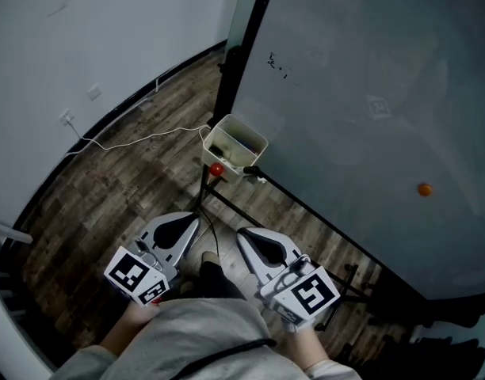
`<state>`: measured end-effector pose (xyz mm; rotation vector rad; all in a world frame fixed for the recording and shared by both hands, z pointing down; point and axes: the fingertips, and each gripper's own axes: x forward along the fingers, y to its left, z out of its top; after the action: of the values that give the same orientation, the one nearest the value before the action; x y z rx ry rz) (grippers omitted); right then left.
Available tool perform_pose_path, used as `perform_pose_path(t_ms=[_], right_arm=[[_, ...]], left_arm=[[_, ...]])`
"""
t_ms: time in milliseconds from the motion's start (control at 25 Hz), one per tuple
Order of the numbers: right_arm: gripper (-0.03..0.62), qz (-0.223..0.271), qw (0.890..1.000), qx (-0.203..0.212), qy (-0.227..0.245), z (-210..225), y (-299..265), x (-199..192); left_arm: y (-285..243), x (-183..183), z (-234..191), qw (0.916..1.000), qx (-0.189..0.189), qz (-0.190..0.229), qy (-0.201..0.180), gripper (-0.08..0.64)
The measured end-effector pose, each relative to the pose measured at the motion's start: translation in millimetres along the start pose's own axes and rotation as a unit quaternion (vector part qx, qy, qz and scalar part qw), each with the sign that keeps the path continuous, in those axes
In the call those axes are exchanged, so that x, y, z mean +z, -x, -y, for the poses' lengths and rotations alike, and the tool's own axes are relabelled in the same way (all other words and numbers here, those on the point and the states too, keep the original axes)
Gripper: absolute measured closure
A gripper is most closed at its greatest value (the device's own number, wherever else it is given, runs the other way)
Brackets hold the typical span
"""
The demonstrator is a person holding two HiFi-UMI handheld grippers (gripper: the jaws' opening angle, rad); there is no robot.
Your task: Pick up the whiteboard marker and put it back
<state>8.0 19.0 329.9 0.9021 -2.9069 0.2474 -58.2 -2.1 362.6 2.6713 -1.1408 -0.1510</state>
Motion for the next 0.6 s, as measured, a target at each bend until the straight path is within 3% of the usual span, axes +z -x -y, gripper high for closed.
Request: perform_pose_path(t_ms=[160,600], right_arm=[[0.572,-0.019,1.000,-0.012,0.007,-10.7,13.4,-10.4],[0.572,-0.012,1.000,-0.020,0.000,-41.1,40.1,-16.2]], left_arm=[[13.7,-3.1,9.3,1.0000,0.002,0.005,0.004,0.545],[39.3,-8.2,40.3,0.9999,-0.005,0.010,0.003,0.545]])
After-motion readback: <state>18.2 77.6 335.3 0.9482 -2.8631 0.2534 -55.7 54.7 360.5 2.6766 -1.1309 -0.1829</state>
